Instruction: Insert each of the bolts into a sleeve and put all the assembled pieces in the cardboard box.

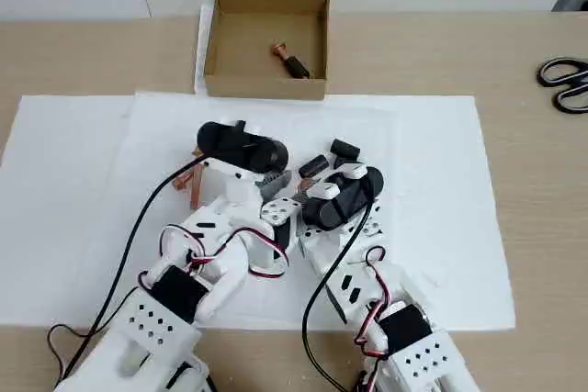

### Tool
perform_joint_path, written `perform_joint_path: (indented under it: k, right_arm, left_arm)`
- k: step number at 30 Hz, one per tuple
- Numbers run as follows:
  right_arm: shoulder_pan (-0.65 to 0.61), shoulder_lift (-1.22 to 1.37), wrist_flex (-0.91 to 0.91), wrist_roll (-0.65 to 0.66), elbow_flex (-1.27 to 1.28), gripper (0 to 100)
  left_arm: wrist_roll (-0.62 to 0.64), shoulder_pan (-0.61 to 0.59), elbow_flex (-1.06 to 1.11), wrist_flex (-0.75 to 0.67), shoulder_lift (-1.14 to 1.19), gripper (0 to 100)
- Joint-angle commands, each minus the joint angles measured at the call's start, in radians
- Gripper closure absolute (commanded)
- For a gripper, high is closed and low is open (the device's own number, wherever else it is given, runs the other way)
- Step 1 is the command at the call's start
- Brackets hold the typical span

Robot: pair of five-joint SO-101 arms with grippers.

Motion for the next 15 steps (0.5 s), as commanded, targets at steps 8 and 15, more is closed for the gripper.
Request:
perform_joint_path:
  k: [8, 15]
  right_arm:
    - [0.016, -0.015, -0.001, 0.006, -0.018, 99.5]
    - [0.186, 0.047, 0.283, 0.003, -0.233, 99.5]
  left_arm:
    - [-0.012, -0.129, -0.137, 0.233, -0.094, 85]
    - [-0.051, -0.440, -0.234, 0.451, -0.186, 85]
